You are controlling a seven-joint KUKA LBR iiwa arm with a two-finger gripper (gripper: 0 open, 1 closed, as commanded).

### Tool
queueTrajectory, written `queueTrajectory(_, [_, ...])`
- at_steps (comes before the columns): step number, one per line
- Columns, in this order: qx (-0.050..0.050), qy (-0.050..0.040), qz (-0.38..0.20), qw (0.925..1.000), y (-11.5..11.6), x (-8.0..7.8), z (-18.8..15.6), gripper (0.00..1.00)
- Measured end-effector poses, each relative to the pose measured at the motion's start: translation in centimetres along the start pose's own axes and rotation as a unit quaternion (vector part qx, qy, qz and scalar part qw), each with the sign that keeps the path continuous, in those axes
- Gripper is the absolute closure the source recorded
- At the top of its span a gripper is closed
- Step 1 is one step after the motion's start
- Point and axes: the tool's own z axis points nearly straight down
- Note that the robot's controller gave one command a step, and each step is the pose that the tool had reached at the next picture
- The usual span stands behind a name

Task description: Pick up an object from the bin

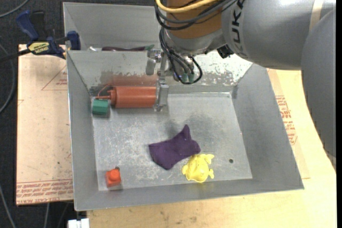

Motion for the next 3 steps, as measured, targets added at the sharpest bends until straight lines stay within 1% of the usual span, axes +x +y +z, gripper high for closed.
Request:
queueTrajectory(1, [-0.001,-0.004,0.001,1.0,-0.1,-0.1,-0.5,0.0])
queueTrajectory(2, [-0.002,-0.0052,-0.004,1.0,-3.7,4.7,3.9,0.0])
queueTrajectory(3, [0.002,-0.0011,-0.053,0.9986,-4.5,8.4,7.0,0.0])
